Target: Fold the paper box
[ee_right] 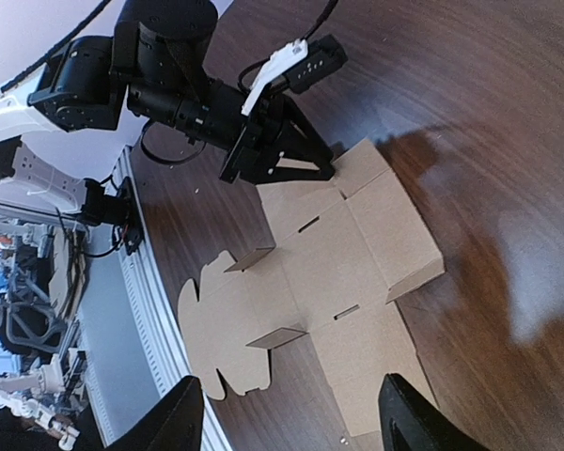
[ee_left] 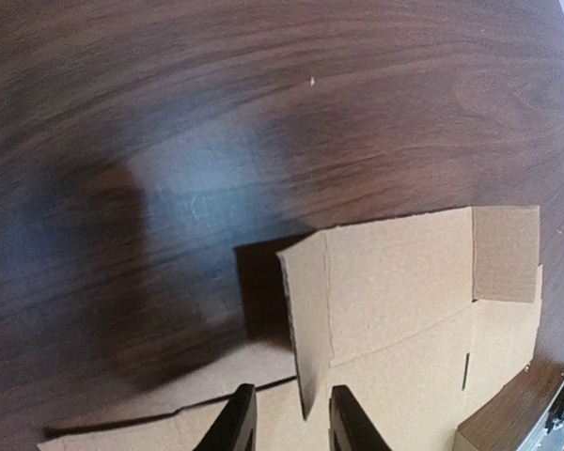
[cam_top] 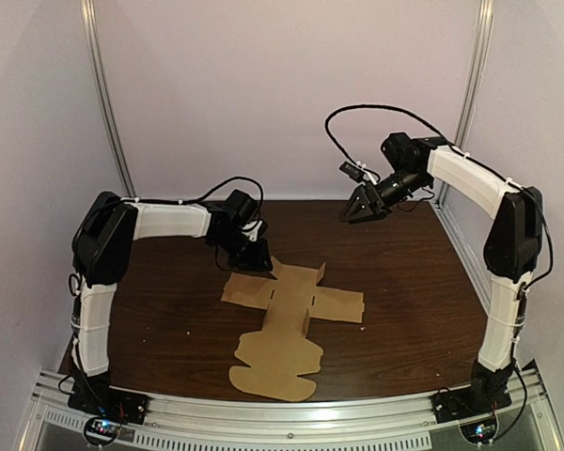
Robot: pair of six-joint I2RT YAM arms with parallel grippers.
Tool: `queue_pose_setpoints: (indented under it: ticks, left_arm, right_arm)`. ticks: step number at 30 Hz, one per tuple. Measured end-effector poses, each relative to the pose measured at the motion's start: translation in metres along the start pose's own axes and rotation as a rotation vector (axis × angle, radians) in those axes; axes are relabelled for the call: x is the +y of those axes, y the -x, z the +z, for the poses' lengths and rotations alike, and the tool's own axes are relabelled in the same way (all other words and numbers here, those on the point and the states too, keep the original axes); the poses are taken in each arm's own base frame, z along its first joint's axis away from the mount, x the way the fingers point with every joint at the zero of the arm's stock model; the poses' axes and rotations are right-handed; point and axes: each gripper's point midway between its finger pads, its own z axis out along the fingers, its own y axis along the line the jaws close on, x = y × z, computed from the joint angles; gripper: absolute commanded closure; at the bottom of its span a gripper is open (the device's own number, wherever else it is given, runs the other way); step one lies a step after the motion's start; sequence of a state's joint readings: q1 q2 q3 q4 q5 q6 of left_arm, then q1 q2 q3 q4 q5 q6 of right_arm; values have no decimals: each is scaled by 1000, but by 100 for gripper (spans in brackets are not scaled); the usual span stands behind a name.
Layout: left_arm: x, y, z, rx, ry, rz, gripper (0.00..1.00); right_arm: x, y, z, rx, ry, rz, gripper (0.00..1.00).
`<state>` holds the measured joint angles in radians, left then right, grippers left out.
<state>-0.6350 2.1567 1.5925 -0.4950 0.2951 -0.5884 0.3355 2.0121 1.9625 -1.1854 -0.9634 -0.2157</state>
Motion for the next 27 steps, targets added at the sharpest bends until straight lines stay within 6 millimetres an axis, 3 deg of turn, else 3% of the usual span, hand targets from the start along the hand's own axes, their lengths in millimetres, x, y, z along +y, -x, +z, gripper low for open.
queue_pose_setpoints:
  ticks: [3,5,7,9,13,19,21,23,27]
  left_arm:
    - [3,-1,11,8,-1,-15,82]
    - [4,-1,18,16,-10,-24,88]
    - [2,0,22,19,-23,-30,94]
    - [-4,3,23,11,-54,-29,100]
    - [-21,12,20,-18,-109,-2,100]
    - [-38,3,10,-55,-144,95,100]
    - [-52,-4,-6,-80,-163,151,100]
    - [-67,-6,-25,-122,-184,206,100]
    - [-97,-6,-63,-214,-229,303,100]
  right_arm:
    - [1,9,-10,-43,-54,-67,27]
    - [5,18,-19,-85,-91,-136,3]
    - [10,28,-27,-128,-118,-199,0]
    - [16,40,-35,-179,-143,-283,0]
    - [23,61,-47,-293,-153,-362,0]
    - [29,76,-52,-325,-56,-410,29]
    - [27,84,-52,-286,-53,-439,31]
    - [18,82,-46,-240,-58,-453,31]
    - [-16,47,-19,-84,-73,-353,31]
